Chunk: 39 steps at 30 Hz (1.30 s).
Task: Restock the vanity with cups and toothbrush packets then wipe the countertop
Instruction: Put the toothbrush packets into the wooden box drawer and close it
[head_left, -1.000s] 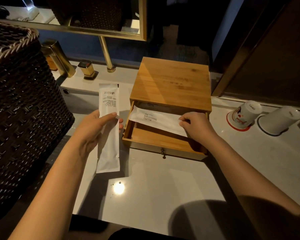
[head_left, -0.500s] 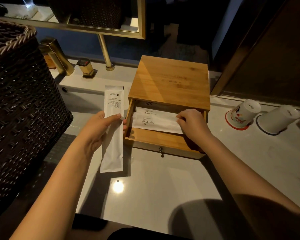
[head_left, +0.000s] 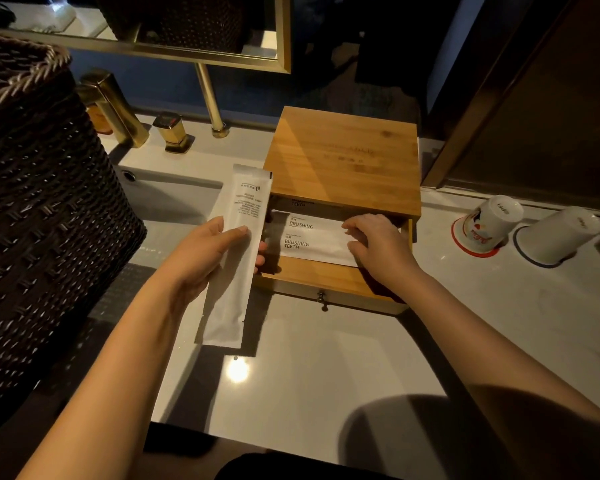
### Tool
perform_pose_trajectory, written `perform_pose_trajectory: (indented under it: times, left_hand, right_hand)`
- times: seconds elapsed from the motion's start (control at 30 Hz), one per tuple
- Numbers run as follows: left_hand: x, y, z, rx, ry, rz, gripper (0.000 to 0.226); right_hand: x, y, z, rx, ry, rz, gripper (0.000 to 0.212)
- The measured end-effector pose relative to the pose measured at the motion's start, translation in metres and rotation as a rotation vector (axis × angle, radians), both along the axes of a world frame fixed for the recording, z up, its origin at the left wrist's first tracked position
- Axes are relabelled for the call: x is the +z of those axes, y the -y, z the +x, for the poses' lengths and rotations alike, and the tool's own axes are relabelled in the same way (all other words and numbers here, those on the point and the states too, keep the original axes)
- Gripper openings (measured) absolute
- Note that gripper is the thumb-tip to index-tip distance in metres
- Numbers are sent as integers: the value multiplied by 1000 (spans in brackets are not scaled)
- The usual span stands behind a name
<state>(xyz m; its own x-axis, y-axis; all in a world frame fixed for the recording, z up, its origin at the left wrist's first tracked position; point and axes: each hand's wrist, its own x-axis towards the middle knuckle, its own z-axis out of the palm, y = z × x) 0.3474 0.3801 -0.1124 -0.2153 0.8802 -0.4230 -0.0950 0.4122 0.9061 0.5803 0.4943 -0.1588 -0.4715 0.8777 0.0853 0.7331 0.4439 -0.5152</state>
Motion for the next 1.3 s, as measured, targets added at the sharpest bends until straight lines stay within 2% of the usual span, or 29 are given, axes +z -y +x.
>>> perform_pose_trajectory:
  times: [0.13,0.23,0.27,0.37,0.5,0.63,0.77,0.83,1.0,1.13,1.3]
  left_hand:
    - [12,2,9,-281,-196,-7,27]
    - [21,-4,23,-493,-319,-20,26]
    - [23,-6,29,-534,-344,-11,24]
    - [26,-11,40,-581,-364,17,21]
    - [27,-8,30,-652,-451,-42,32]
    - [24,-3,14,-506,-456,-71,19]
    - [23,-7,16,-505,-579,-50,9]
    - [25,-11,20,-532,-613,-24,11]
    - [28,-23,24,-536,-657,7,10]
    - [28,-21,18,-485,-615,22,11]
    - [24,-13,-2,-265,-453,1,16]
  right_hand:
    - [33,9,-3,117,-270,-42,40]
    - [61,9,-9,193,-415,-242,48]
    - [66,8,-10,229,-399,-320,45]
    - [71,8,-8,292,-344,-463,13]
    - [67,6,5,188,-440,-452,12]
    - [64,-1,25,111,-464,-504,7]
    - [63,-3,26,241,-65,-401,2]
    - [64,0,18,308,52,-331,6]
    - [62,9,2,372,79,-142,19]
    - [59,9,6,278,-46,-244,12]
    - [59,5,18,179,-104,-284,11]
